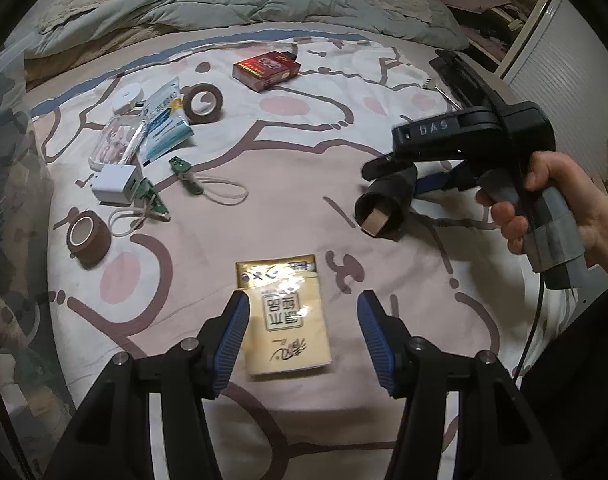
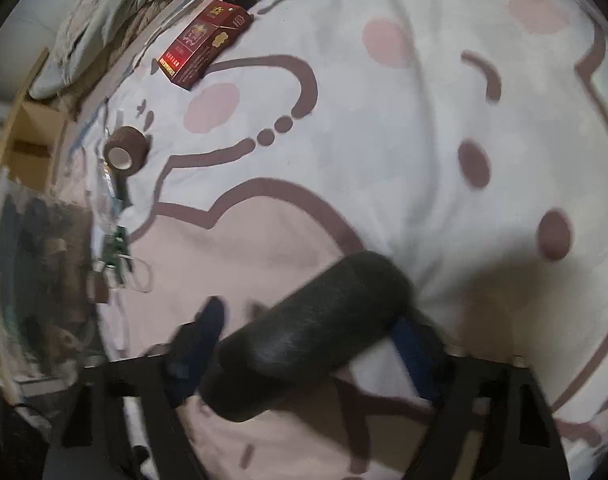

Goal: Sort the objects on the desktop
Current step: 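Lift and tip the black foam tube upright with the right gripper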

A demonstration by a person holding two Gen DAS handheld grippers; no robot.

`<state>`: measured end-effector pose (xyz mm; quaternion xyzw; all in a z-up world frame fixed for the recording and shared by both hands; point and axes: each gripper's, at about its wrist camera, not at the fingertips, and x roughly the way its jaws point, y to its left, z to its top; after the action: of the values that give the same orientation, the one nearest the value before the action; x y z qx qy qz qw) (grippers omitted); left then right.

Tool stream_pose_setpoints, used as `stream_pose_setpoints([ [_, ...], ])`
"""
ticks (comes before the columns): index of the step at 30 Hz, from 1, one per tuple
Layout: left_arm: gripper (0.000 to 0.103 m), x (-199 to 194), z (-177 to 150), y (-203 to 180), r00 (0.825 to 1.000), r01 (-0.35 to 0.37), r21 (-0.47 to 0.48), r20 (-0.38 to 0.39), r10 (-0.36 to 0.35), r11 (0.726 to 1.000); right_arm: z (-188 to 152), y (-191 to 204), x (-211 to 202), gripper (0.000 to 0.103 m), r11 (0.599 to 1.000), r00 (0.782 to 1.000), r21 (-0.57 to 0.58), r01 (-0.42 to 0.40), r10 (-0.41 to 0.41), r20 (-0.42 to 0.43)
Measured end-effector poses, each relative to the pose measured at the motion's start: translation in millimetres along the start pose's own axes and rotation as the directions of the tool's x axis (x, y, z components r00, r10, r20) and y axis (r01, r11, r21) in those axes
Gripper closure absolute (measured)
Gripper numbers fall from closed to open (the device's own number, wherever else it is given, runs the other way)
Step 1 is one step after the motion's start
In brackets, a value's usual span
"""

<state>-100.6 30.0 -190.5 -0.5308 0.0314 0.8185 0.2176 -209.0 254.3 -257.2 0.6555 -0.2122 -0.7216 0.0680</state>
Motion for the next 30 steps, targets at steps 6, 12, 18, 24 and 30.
stream_pose_setpoints([
  [6,0.047,-3.3,0.0,11.1,1.0,-0.013,-0.029,0.011,0.013,0.999,-1.4,23.7,-30.7,0.057,0.989,0.993,-0.146,-0.014,0.031,0.116],
  [12,0.047,-8.6,2.0,12.8,1.0,-0.013,-0.048,0.027,0.015,0.999,-21.2,67.3,-71.4,0.064,0.913,0.961,-0.396,0.092,0.023,0.274],
  [18,0.047,-15.4,2.3,6.9,0.999,-0.013,-0.031,0.048,0.015,0.999,-31.9,84.8,-98.2,0.064,0.874,0.929,-0.464,0.146,0.04,0.368],
  [24,0.047,-16.9,2.9,6.4,0.998,-0.015,-0.034,0.054,0.017,0.999,-37.6,90.4,-139.9,0.065,0.875,0.89,-0.469,0.122,0.113,0.441],
  [30,0.047,-12.5,0.9,5.8,0.999,-0.032,-0.025,0.043,0.033,0.999,-47.7,88.3,-165.1,0.065,0.873,0.886,-0.485,0.04,0.194,0.422],
])
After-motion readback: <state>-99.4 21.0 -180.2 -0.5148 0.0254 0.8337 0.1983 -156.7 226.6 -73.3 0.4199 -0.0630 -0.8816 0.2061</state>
